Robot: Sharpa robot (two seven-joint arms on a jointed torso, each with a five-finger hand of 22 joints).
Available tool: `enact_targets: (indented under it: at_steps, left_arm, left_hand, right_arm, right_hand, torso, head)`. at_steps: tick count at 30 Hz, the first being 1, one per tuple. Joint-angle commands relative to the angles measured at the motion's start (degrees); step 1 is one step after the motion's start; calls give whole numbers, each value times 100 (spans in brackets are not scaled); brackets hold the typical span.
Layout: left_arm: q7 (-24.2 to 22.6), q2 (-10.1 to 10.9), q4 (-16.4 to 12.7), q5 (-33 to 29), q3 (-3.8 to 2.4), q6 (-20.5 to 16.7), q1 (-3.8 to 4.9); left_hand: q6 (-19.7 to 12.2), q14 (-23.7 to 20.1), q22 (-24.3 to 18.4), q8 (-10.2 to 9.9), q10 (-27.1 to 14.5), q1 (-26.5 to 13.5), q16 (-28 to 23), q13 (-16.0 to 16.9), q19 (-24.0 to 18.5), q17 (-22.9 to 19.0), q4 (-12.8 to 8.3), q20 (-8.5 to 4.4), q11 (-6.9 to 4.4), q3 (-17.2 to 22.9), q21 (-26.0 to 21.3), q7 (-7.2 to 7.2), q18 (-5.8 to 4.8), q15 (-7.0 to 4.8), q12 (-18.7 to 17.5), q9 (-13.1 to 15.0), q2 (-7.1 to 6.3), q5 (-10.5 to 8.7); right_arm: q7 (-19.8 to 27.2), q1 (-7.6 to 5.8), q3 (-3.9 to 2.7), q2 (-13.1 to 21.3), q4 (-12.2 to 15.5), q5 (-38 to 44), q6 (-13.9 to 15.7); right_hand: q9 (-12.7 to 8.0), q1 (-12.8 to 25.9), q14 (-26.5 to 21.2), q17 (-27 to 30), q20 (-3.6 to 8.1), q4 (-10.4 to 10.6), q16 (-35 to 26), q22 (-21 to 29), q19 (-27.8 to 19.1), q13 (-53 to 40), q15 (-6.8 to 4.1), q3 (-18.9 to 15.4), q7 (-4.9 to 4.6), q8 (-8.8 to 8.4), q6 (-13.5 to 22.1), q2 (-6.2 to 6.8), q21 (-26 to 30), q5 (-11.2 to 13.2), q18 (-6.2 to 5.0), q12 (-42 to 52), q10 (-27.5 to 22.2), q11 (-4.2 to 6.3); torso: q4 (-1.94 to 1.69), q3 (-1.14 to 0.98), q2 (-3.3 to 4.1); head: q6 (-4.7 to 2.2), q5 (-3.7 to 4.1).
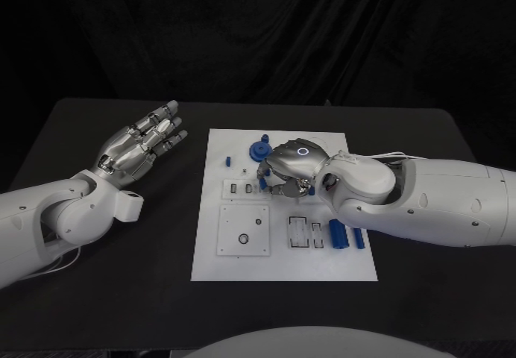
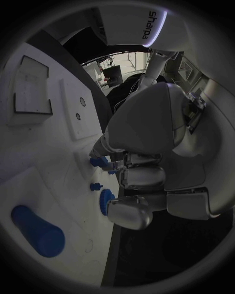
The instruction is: Assemble the parts on the task board
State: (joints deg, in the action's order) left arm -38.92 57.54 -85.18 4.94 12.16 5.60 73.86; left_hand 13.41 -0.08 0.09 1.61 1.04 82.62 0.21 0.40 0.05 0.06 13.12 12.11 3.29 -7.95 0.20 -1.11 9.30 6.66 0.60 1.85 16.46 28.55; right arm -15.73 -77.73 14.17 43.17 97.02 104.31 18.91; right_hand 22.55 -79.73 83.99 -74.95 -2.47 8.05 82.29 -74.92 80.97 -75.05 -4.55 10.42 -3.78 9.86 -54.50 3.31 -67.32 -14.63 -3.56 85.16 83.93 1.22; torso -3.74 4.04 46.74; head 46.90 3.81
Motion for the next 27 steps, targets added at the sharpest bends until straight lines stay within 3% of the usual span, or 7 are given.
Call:
enact_targets:
  at_steps: [1, 17, 27]
  left_arm:
    - [-677, -15, 2, -27, -6, 93, -8]
    - [-666, -16, 36, -27, -6, 114, -25]
    - [-669, -23, 60, -27, -6, 119, -41]
  left_hand:
    - [-29, 8, -9, 23, 8, 51, -21, 5, -5, -6, -31, 27, 47, 12, -20, 19, 15, 44, 7, 3, -3, 25]
    - [-37, 8, -9, 21, 8, 51, -21, 5, -5, -6, -35, 29, 53, 16, -20, 14, 14, 47, 7, 2, -2, 25]
    - [-37, 8, -9, 21, 8, 51, -21, 5, -5, -6, -35, 29, 53, 16, -20, 14, 14, 47, 7, 2, -2, 25]
  right_arm:
    - [-111, 20, -3, -2, -1, 72, -137]
    - [-94, 26, -3, -45, -48, 72, -245]
    - [-60, 26, -3, -54, -72, 72, -229]
  right_hand:
    - [-12, 84, 302, -848, 12, -7, -44, -880, -49, -1057, 47, -30, 4, -58, 83, 6, 48, 6, -112, -40, 3, -28]
    - [-246, 205, 189, -686, 2, -37, -280, -795, -204, -842, 44, 54, 79, -588, 794, 71, 450, 158, -175, -336, -326, 0]
    - [-446, 395, 166, -661, 10, 17, -324, -786, -222, -792, 36, -63, 107, -627, 1204, 106, 554, 628, -185, -408, -398, 14]
  torso:
    - [1, 4, 1]
    - [-1, 3, 3]
    - [0, 1, 0]
  head:
    - [5, 4]
    - [24, 2]
    - [37, 0]
